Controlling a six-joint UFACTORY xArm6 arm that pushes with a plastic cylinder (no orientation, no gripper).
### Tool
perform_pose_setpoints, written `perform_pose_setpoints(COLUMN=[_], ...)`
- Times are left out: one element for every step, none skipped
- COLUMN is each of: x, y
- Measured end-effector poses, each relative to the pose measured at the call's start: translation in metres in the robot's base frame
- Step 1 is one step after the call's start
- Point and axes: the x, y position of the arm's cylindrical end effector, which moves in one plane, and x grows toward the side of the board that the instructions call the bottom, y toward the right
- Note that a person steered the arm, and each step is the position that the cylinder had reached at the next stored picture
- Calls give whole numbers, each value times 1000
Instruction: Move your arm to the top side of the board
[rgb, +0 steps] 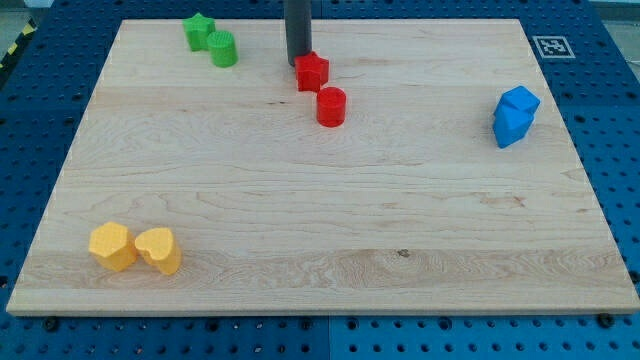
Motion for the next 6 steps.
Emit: perform_pose_setpoints(x=[6, 9, 20, 11, -22, -47], y=[26, 50, 51, 61, 125, 194])
